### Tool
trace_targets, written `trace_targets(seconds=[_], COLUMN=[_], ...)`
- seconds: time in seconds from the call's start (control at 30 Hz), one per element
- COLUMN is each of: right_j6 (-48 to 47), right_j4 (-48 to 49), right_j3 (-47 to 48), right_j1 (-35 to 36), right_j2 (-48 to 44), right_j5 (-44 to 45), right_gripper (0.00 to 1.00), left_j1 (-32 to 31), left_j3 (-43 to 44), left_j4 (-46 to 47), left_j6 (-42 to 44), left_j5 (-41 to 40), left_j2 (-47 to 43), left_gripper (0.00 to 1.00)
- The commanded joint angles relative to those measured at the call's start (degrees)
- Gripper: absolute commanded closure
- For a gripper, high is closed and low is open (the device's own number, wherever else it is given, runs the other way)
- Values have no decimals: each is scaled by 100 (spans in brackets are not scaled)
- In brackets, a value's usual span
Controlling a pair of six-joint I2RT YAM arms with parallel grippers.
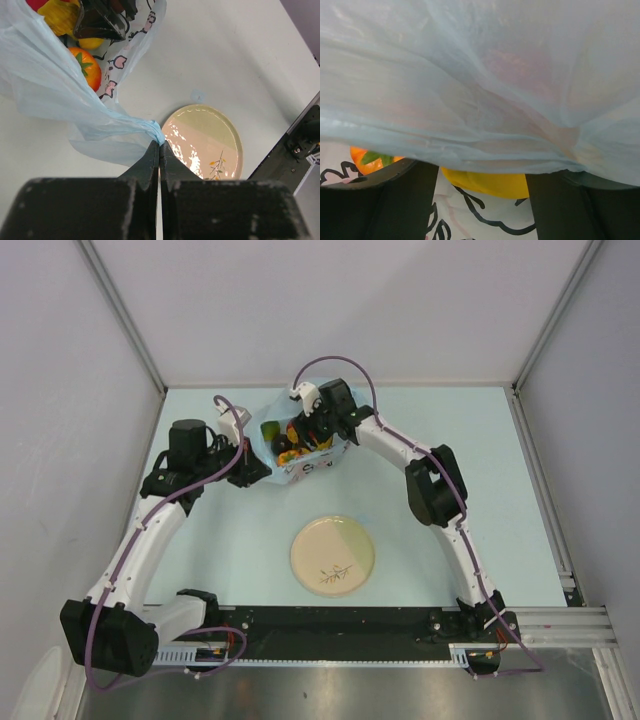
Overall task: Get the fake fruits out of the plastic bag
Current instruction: Take out the fake fruit from the plastic bag, then place the fake fruit on the plate.
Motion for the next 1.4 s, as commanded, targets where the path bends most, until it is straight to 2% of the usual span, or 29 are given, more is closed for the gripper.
trace_targets(seconds=[0.0, 0.07, 0.17, 0.27, 0.37, 0.53, 0.63, 0.77, 0.9, 0.97, 1.0, 1.03, 1.1, 1.13, 1.27, 1.37], right_j6=[-148, -165, -315, -472, -386, -104, 176, 441, 248, 239, 204, 108, -94, -78, 212, -7], right_j4=[228, 315, 465, 501, 500, 685, 186, 87, 139, 403, 665, 728, 398, 308, 403, 229], right_j3=[52, -71, -335, -520, -703, -1284, -1591, -2836, -3918, -4481, -5067, -5256, -5372, -5372, -5372, -5354], right_j1=[-7, -16, -7, 37, 37, 72, 177, 563, 1195, 1267, 1302, 1329, 1434, 1574, 1943, 2304], right_j2=[-201, -315, -526, -684, -1009, -2201, -2887, -3961, -4866, -5532, -5762, -5921, -6160, -6186, -6134, -5950], right_j5=[-221, -493, -941, -1091, -1214, -1443, -1487, -1365, -1425, -1583, -1662, -1785, -2067, -2041, -1655, -1198], right_gripper=[40, 47, 68, 83, 89, 89, 90, 89, 89, 89, 89, 89, 89, 89, 89, 90], left_j1=[58, 58, 58, 58, 49, -4, -48, -48, -57, -48, -48, -48, -39, -39, -74, -101], left_j3=[34, 34, 8, 8, 51, 157, 279, 166, -264, -178, 6, 103, 541, 674, 825, 589], left_j4=[192, 228, 324, 421, 474, 553, 545, 622, 1001, 871, 765, 659, 151, -243, -651, -573], left_j6=[103, 85, 6, -73, -126, -310, -591, -1030, -1269, -875, -603, -79, 312, 775, 1157, 930], left_j5=[152, 169, 239, 292, 318, 336, 327, 573, 574, 477, 398, 328, 161, 160, 292, 440], left_j2=[-87, -60, 1, 63, 116, 212, 326, 336, 239, 343, 379, 414, 580, 625, 652, 424], left_gripper=[100, 100, 100, 100, 100, 100, 100, 100, 100, 100, 100, 100, 100, 100, 100, 100])
